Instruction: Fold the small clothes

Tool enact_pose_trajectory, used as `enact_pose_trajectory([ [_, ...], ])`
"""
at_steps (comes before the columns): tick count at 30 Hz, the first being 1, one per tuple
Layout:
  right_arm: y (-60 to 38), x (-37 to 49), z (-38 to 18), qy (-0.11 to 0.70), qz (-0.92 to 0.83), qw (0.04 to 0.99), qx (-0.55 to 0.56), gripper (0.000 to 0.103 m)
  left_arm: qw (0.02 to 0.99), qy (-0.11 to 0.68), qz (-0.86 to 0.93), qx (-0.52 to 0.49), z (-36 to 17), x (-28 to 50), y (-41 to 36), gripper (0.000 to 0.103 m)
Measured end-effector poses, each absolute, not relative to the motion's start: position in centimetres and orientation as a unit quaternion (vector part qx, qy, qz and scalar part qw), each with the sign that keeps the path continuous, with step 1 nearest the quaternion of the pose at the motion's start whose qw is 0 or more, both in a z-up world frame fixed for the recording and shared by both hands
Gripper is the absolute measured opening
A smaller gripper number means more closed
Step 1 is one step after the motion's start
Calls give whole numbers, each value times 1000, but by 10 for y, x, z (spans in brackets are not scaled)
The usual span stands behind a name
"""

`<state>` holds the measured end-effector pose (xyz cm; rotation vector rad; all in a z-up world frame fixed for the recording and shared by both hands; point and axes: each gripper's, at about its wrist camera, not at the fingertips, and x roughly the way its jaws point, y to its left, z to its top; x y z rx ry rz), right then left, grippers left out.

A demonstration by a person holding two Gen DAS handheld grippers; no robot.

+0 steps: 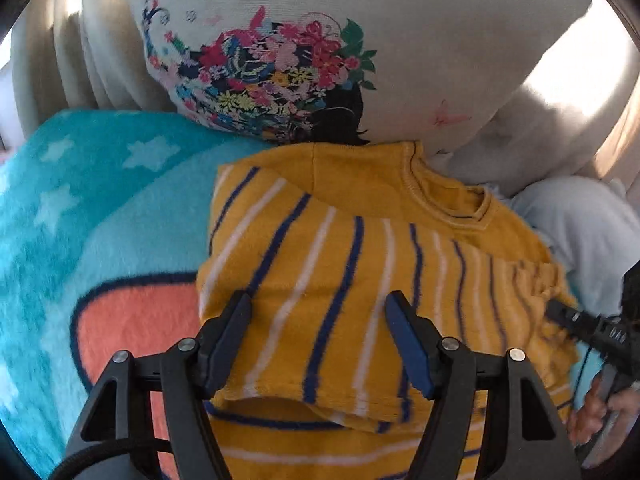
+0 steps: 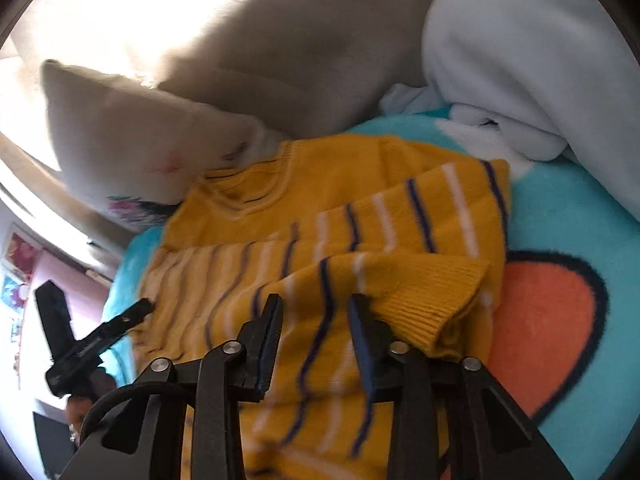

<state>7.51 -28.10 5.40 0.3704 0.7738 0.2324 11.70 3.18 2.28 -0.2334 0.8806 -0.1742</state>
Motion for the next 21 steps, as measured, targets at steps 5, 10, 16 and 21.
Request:
enact_pose_trajectory([
  [5,-272,71,67,352,49,928,111,32,897,424,-77,-94,26,115,38,69],
  [10,-259,30,78,342,84,930,105,40,887,432,-87,-137,35,84,76,69],
  [16,-277,-37,71,322,92,931,145,58,866,456,-97,-183,17,35,113,69],
  [21,-304,-90,56,315,96,922,202,63,851,463,-128,-214,7,-8,118,69],
])
